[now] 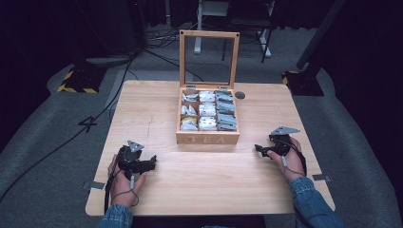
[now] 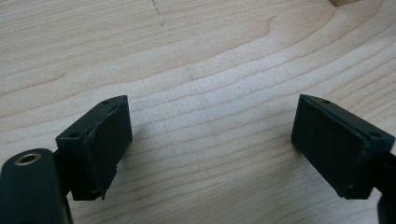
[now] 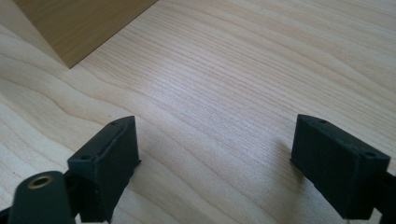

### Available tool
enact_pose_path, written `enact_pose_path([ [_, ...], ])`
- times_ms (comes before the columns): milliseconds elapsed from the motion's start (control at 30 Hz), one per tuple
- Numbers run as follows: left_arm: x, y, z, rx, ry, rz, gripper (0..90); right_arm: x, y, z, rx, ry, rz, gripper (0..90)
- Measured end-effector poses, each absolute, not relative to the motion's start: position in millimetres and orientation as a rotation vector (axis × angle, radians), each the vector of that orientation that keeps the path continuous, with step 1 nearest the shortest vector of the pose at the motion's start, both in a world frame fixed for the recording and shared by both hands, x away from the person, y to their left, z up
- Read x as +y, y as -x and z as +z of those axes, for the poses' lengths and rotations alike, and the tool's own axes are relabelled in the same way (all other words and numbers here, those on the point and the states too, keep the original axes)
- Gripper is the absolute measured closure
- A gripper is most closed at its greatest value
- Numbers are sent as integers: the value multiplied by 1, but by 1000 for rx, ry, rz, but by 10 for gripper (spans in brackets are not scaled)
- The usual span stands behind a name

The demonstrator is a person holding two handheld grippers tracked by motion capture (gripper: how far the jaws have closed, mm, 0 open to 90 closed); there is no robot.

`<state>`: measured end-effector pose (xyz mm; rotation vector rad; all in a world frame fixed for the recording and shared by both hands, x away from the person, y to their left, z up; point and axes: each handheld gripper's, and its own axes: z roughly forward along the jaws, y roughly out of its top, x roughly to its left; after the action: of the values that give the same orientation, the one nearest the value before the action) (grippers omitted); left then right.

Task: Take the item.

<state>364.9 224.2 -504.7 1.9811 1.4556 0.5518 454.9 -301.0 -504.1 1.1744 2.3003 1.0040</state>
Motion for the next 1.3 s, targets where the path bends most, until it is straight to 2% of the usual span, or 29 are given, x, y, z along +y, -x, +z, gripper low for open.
enact_pose_path([
  [367, 225, -363, -505, 1463, -1975, 552, 120, -301, -455, -504, 2308, -1165, 1009, 154],
  [667, 225, -363, -505, 1467, -1973, 551, 118, -300, -449, -500, 2315, -1172, 1033, 286],
  [1300, 223, -361, -505, 1488, -1961, 553, 117, -296, -439, -455, 2267, -1195, 1225, 307],
])
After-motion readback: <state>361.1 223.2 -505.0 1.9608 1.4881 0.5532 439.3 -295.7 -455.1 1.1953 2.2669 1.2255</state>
